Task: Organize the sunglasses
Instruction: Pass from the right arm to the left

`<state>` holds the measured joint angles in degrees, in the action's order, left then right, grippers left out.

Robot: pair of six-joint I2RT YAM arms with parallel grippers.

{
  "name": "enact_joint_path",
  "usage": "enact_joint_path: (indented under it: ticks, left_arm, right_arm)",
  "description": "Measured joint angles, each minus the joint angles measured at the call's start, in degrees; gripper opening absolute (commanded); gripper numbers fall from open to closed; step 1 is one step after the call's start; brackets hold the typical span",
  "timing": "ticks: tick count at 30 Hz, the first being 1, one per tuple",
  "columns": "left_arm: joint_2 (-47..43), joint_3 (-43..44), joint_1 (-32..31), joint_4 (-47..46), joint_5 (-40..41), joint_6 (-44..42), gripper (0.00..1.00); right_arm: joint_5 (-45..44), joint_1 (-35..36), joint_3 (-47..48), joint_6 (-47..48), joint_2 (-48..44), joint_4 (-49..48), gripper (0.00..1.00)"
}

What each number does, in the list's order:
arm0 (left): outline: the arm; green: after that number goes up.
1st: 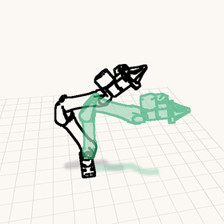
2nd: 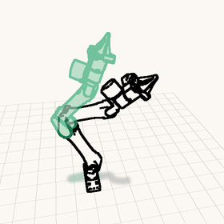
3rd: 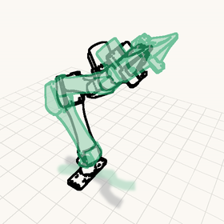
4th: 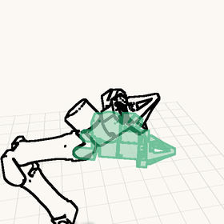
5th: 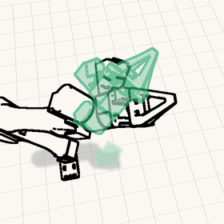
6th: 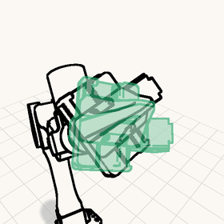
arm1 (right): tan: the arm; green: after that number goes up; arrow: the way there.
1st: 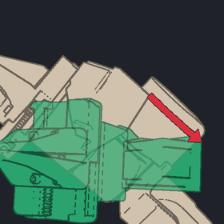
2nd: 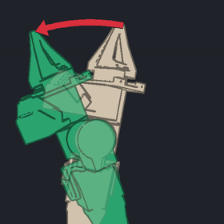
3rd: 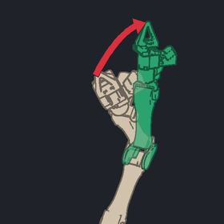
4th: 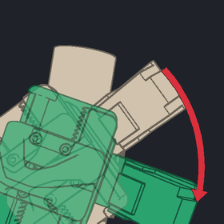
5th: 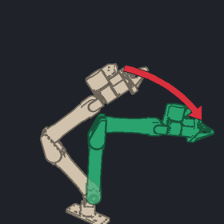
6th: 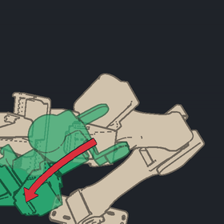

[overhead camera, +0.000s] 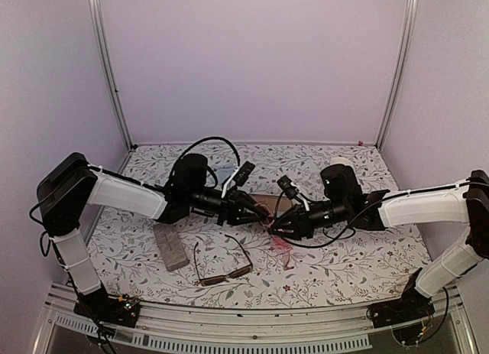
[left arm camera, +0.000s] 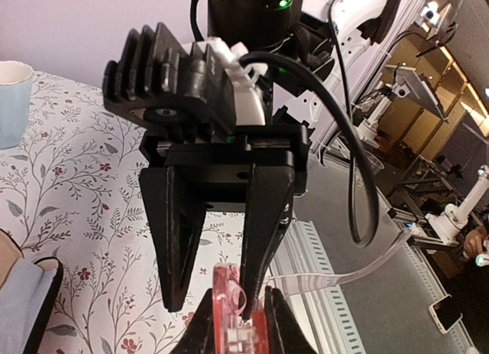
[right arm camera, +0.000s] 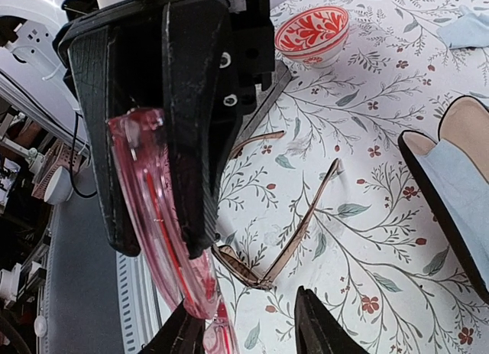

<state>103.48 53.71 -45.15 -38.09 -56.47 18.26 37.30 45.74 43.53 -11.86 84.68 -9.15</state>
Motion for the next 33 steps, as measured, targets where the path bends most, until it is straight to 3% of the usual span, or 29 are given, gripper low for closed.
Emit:
enact_joint_path:
  ticks: [18,28,33]
  left_arm:
    - [0.1,0.0,1.1,6.4,-1.0,-4.8,0.14]
    - [0.0,0.0,2.1,6.6,-1.2,-3.6,0.15]
    - [-1.0,0.0,3.4,4.4,-1.4,0.5,0.15]
  right_arm:
    - [2.4,0.0,-3.1,-1.8,-2.6,-0.8,0.55]
    - [-0.4,-0.9,-9.9,-2.4,-15.2,1.6,0.68]
    - [-1.2,-0.9,-12.4,-2.3,-16.7,2.3,0.73]
